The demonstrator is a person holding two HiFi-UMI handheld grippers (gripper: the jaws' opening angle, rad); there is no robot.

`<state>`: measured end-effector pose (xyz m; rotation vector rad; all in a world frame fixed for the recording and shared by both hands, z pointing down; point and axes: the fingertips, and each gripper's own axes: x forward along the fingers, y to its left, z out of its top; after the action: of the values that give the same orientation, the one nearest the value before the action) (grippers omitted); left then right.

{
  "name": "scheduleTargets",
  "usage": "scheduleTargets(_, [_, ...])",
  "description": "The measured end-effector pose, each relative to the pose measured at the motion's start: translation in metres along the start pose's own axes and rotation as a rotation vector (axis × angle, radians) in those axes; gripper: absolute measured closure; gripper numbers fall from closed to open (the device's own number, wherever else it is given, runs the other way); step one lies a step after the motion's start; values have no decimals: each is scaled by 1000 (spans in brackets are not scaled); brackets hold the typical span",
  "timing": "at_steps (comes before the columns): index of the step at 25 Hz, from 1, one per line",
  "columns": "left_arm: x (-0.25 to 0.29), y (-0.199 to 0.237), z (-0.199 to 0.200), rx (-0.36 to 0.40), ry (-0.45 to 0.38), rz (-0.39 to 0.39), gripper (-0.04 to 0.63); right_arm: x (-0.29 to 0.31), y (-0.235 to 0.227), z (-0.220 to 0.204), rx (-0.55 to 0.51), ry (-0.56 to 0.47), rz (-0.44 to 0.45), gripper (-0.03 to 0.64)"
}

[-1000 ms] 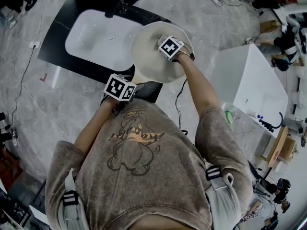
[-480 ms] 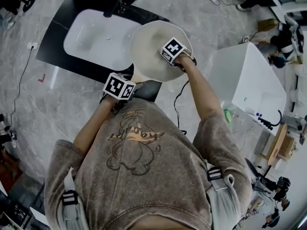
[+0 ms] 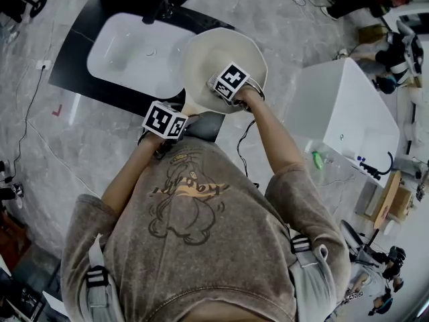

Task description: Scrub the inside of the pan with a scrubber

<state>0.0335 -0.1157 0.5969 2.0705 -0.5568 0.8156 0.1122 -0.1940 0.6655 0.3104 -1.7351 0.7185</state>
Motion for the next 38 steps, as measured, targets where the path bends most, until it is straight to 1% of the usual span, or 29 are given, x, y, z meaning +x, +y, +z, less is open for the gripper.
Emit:
scheduleTargets(4, [1,-1,-1,-2,5,-1,356,6,14,15,28,-56,46,531])
scheduleTargets(9, [0,-1,-2,-1,6,0,356,14,26,34,9,-68,52,531])
scheduleTargets(13, [0,-3,-3,-2,7,0,356,15,27,48,-16,-86,41,532])
scheduleTargets(17, [2,0,0,-2,4,-4,356,15,16,67,47,-168,35,532])
scheduleTargets(25, [1,-1,-1,-6,12,-14,356,7,-15,95,70,-248,-94,532])
scheduleTargets(27, [2,0,-1,-8,13,-18,356,4,-28,99,67,-256,-143,532])
scheduleTargets(33, [2,1,-1,-12,18,-25,356,-8,-66,100,-3,-227,-315,532])
scheduleTargets(36, [1,1,0,-14,18,-29,356,-16,-88,88,-12,-194,-399,532])
scheduleTargets(38, [2,2,0,-16,16,-33,356,-20,-98,79,-17,-181,-436,532])
